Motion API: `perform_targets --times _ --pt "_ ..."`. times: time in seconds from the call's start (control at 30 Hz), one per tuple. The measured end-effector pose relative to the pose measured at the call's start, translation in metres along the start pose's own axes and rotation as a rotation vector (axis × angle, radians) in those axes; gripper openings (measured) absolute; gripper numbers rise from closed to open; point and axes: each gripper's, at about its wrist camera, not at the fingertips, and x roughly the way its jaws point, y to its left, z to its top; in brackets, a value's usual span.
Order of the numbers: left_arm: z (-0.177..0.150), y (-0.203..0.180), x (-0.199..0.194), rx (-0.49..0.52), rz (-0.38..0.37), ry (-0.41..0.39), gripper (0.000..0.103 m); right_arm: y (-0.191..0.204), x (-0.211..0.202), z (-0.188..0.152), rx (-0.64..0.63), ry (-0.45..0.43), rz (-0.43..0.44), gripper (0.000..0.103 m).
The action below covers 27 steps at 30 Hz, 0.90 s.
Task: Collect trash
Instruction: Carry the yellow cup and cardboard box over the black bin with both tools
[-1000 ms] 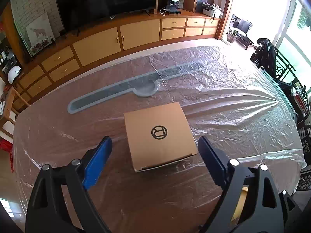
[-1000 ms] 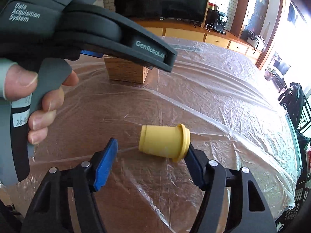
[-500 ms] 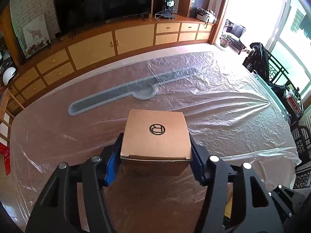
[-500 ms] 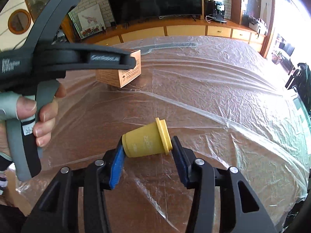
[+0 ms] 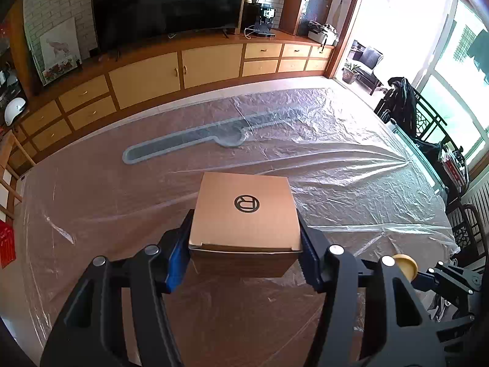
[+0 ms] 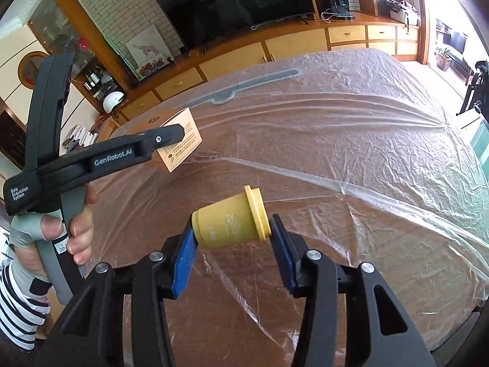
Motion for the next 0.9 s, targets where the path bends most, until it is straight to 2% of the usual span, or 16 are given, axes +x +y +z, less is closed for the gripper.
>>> perform_targets --times 0.3,0.9 --pt "-0.029 0.001 -0.035 -0.038 -0.012 -0.028 0.060 -0.013 -0.020 -0.002 0.025 0.018 0.090 0.046" --pt "-0.099 -0.012 -0.096 -0.090 -0.028 -0.046 0.060 -0.024 -0.057 -0.017 0.004 0.044 0.183 0.046"
